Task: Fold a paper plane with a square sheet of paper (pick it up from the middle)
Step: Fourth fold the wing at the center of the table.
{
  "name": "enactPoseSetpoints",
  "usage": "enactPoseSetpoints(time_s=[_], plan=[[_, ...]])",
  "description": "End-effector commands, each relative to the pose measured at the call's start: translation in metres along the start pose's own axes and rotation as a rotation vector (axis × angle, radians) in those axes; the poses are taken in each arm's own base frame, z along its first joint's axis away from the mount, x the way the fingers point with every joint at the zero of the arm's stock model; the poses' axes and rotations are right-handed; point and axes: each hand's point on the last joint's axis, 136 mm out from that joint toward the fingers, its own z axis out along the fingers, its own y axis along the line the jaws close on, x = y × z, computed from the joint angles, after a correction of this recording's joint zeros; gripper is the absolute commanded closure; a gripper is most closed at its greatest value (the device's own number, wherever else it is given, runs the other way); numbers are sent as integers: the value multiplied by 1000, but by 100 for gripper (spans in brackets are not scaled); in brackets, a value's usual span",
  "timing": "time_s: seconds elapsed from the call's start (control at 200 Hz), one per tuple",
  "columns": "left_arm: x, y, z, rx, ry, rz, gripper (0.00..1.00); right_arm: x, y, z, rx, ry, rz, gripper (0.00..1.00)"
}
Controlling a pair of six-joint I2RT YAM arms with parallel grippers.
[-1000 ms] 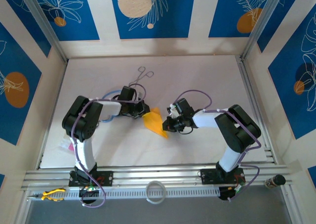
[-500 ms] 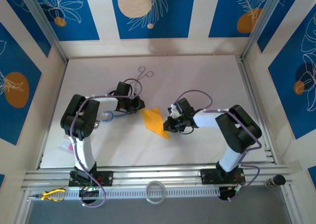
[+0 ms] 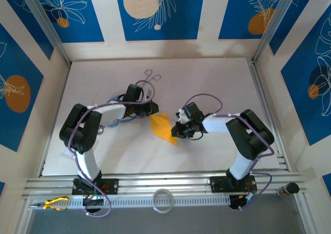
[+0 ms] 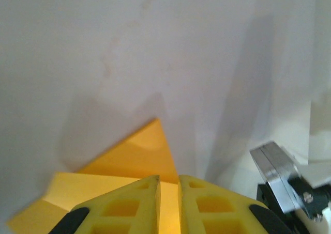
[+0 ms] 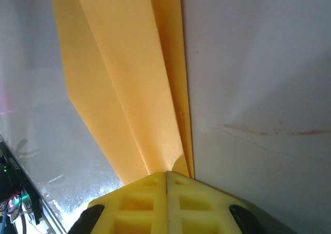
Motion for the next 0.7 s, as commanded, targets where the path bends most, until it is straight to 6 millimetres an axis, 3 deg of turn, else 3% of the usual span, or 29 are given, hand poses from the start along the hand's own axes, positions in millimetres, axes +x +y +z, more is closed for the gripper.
enactPoseSetpoints(time_s=[0.0, 0.2, 0.36, 0.545, 0.695], plan=[[22, 5, 17, 34, 62, -22, 83, 38, -47, 0, 175, 112, 95, 100], [39, 40, 31, -62, 90, -74, 85, 33, -39, -2, 148, 104, 87, 99], [50, 63, 29, -154, 102, -92, 87, 17, -10, -13, 69, 66, 56, 98], [54, 65, 26, -165, 111, -77, 88, -2, 27, -21, -61, 31, 33, 98], [54, 63, 26, -160, 112, -73, 88, -14, 38, -11, -105, 36, 48, 97]])
